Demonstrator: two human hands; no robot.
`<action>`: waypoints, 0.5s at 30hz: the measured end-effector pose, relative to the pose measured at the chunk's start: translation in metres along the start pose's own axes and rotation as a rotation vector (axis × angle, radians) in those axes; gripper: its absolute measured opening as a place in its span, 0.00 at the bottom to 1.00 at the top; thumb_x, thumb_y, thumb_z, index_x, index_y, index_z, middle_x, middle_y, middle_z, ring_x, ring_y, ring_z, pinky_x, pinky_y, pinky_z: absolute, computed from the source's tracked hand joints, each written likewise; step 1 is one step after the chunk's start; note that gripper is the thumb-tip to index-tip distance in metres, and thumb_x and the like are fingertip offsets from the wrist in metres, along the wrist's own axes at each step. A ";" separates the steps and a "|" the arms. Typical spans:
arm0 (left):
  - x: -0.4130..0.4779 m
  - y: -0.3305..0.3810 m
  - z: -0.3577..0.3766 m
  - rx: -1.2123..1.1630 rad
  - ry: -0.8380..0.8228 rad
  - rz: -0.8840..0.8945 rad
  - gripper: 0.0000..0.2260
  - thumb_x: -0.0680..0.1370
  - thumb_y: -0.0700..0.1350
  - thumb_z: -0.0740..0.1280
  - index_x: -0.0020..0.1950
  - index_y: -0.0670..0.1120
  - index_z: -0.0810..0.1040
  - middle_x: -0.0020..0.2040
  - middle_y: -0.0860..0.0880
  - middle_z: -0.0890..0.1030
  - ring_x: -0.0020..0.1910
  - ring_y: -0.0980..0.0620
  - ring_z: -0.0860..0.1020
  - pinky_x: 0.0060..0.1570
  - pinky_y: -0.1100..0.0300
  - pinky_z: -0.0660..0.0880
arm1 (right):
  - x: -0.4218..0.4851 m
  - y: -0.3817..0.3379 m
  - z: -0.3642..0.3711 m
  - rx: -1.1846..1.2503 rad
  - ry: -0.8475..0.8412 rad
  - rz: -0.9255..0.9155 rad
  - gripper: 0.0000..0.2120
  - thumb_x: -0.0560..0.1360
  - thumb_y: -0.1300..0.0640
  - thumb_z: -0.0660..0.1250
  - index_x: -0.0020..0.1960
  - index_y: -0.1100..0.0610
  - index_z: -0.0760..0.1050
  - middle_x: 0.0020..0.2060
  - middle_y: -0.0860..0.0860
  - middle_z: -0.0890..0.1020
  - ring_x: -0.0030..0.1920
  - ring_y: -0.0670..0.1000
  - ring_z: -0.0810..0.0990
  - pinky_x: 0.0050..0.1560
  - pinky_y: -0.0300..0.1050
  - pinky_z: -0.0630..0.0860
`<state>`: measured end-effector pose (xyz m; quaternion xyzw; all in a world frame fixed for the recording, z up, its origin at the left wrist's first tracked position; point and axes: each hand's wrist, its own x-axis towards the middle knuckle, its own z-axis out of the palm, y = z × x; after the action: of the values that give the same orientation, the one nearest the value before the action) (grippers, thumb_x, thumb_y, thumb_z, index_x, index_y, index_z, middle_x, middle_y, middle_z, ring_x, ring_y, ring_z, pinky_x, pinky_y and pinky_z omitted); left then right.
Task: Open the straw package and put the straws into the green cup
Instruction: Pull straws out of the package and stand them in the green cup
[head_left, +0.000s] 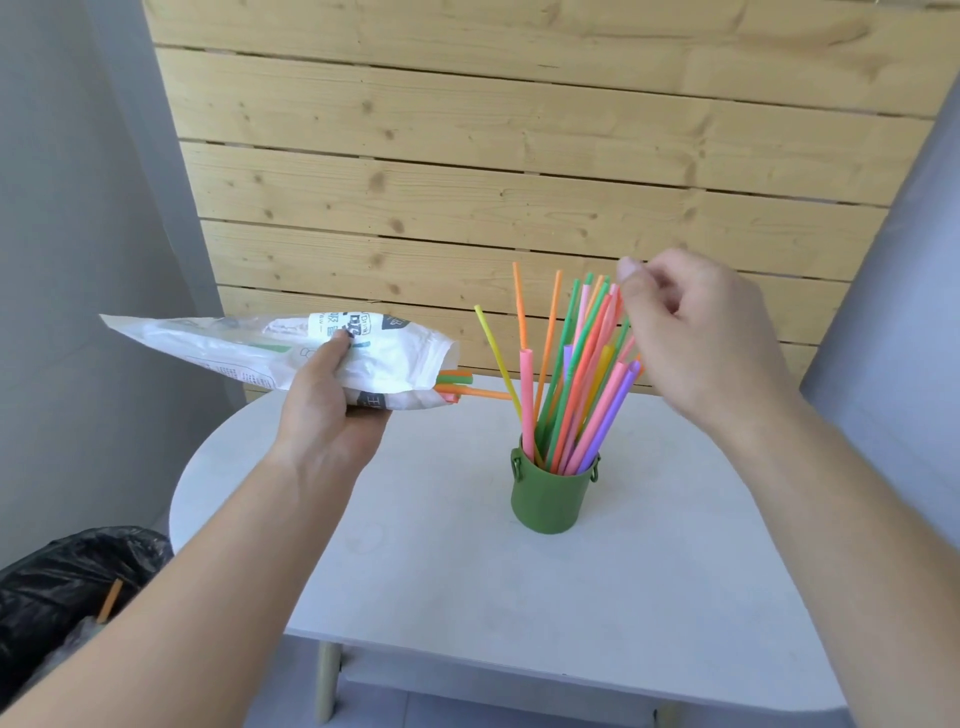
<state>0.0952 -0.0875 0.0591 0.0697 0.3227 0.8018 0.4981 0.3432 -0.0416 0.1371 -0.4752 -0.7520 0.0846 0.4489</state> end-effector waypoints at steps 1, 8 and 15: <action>0.000 0.000 0.001 -0.003 -0.019 0.011 0.14 0.84 0.42 0.67 0.68 0.40 0.77 0.59 0.42 0.87 0.57 0.42 0.86 0.57 0.30 0.79 | -0.010 -0.006 0.003 0.024 -0.059 0.014 0.22 0.81 0.42 0.58 0.39 0.58 0.72 0.27 0.50 0.75 0.30 0.52 0.72 0.33 0.47 0.67; -0.022 -0.007 0.023 0.031 -0.130 0.044 0.05 0.84 0.41 0.66 0.56 0.43 0.81 0.50 0.46 0.89 0.53 0.47 0.88 0.64 0.39 0.78 | -0.063 -0.023 0.057 0.278 -0.346 0.299 0.20 0.79 0.34 0.53 0.43 0.49 0.71 0.32 0.51 0.82 0.29 0.52 0.77 0.37 0.49 0.76; -0.034 -0.015 0.030 0.099 -0.144 0.045 0.05 0.84 0.42 0.65 0.54 0.43 0.80 0.43 0.48 0.89 0.43 0.50 0.88 0.54 0.48 0.83 | -0.060 -0.026 0.075 0.649 -0.219 0.462 0.14 0.81 0.46 0.63 0.43 0.54 0.74 0.22 0.46 0.73 0.21 0.46 0.67 0.29 0.43 0.62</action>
<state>0.1363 -0.0980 0.0807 0.1590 0.3239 0.7887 0.4977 0.2785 -0.0803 0.0715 -0.4534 -0.6032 0.4660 0.4620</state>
